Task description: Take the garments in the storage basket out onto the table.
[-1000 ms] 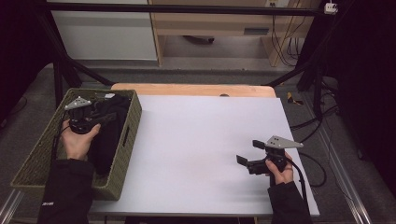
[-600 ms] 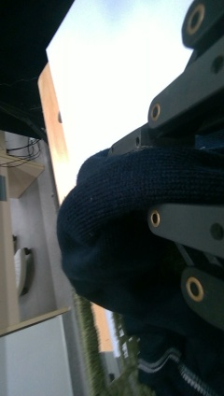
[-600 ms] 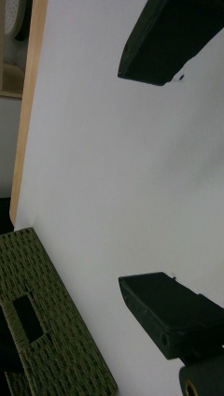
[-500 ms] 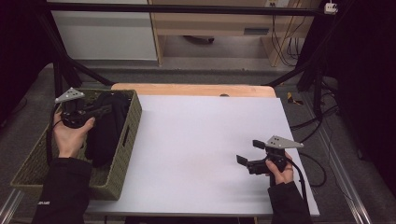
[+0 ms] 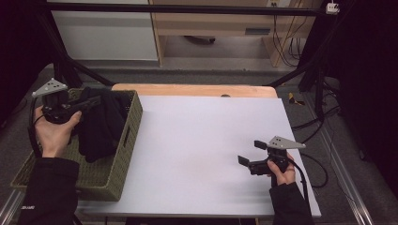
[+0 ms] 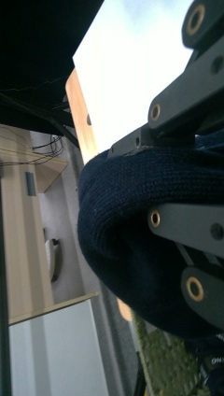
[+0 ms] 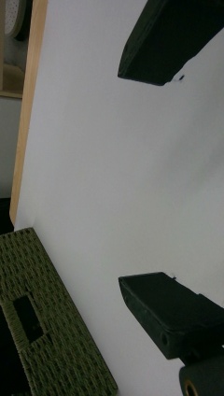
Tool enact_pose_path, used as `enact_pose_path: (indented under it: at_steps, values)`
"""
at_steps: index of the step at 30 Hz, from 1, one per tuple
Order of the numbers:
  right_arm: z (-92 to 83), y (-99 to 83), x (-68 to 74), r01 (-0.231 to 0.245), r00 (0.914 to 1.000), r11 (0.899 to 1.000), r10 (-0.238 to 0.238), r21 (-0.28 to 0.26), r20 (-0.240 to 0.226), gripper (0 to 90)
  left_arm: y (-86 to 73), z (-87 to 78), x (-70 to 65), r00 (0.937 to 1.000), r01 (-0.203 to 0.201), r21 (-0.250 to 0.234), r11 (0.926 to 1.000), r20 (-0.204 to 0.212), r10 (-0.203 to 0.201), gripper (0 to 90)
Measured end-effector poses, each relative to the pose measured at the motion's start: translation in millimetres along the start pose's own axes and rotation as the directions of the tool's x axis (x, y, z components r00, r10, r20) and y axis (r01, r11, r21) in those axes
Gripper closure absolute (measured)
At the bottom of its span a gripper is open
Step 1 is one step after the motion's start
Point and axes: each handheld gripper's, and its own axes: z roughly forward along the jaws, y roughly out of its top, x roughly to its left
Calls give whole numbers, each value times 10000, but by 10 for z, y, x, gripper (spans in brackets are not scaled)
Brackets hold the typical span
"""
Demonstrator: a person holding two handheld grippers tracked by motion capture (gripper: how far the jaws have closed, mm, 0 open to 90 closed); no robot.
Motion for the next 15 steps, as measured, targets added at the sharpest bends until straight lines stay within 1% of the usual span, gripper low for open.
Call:
enact_pose_path:
  at_steps: [8,15]
  values:
    - [8,-2,-1,-21,10000,10000,21,-4,1,28,150,-162,-39,9998,-211,-393,9990,-62,209,780]
    - [9,1,5,-33,10000,10000,33,-1,-53,28,270,-272,-73,9995,-298,-698,9971,-87,293,780]
